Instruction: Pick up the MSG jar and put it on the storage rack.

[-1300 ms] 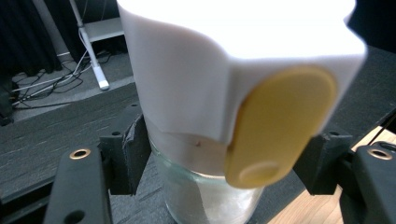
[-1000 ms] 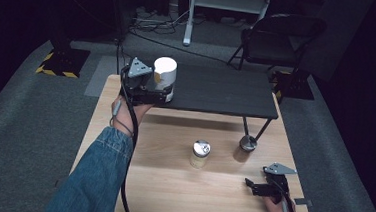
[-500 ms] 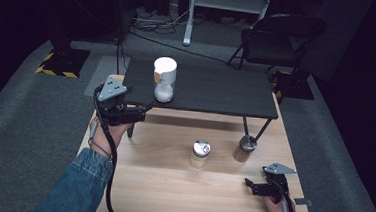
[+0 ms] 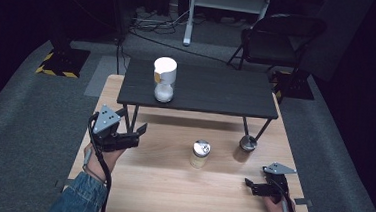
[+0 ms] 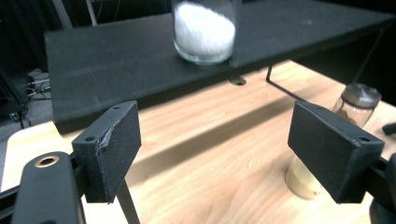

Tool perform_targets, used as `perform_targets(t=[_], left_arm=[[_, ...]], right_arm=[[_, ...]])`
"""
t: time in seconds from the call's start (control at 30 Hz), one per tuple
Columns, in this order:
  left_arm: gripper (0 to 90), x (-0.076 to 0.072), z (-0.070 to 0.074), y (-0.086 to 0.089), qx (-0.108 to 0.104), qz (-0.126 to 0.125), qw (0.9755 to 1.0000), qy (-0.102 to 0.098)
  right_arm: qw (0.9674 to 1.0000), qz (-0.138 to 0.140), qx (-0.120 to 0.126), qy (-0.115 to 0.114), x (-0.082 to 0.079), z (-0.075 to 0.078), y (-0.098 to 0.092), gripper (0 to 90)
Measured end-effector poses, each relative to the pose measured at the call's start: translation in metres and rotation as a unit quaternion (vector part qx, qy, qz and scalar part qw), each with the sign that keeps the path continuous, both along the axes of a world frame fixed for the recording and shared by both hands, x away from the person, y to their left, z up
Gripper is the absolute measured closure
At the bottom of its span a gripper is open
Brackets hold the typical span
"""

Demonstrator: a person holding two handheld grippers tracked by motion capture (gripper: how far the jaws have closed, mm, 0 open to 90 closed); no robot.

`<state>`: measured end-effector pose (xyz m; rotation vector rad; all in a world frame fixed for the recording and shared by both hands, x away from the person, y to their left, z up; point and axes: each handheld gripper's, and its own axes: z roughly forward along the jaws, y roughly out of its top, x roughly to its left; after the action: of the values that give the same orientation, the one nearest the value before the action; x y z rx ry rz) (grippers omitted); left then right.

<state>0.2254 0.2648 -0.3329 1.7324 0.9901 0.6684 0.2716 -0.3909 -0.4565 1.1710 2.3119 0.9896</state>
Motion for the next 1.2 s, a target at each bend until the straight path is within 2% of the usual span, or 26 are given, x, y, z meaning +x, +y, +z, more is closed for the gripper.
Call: perform_targets(t=[0.17, 0.33, 0.83, 1.0, 1.1, 1.2], left_arm=[[17.2, -0.007, -0.017, -0.003, 0.014, 0.001, 0.9998, 0.011], [17.3, -0.009, -0.033, -0.002, 0.008, 0.005, 0.9995, 0.029], [17.6, -0.019, -0.088, -0.004, 0.017, 0.034, 0.9974, 0.061], [17.6, -0.016, -0.102, -0.012, 0.040, 0.038, 0.9953, 0.079], [17.6, -0.012, -0.107, -0.015, 0.048, 0.038, 0.9938, 0.094], [17.5, -0.009, -0.109, -0.018, 0.064, 0.037, 0.9917, 0.105]], right_arm=[[1.0000, 0.000, 0.000, 0.000, 0.000, 0.000, 0.000, 5.7], [1.0000, 0.000, 0.000, 0.000, 0.000, 0.000, 0.000, 5.7], [1.0000, 0.000, 0.000, 0.000, 0.000, 0.000, 0.000, 5.7], [1.0000, 0.000, 0.000, 0.000, 0.000, 0.000, 0.000, 5.7], [1.0000, 0.000, 0.000, 0.000, 0.000, 0.000, 0.000, 5.7], [1.0000, 0.000, 0.000, 0.000, 0.000, 0.000, 0.000, 5.7]])
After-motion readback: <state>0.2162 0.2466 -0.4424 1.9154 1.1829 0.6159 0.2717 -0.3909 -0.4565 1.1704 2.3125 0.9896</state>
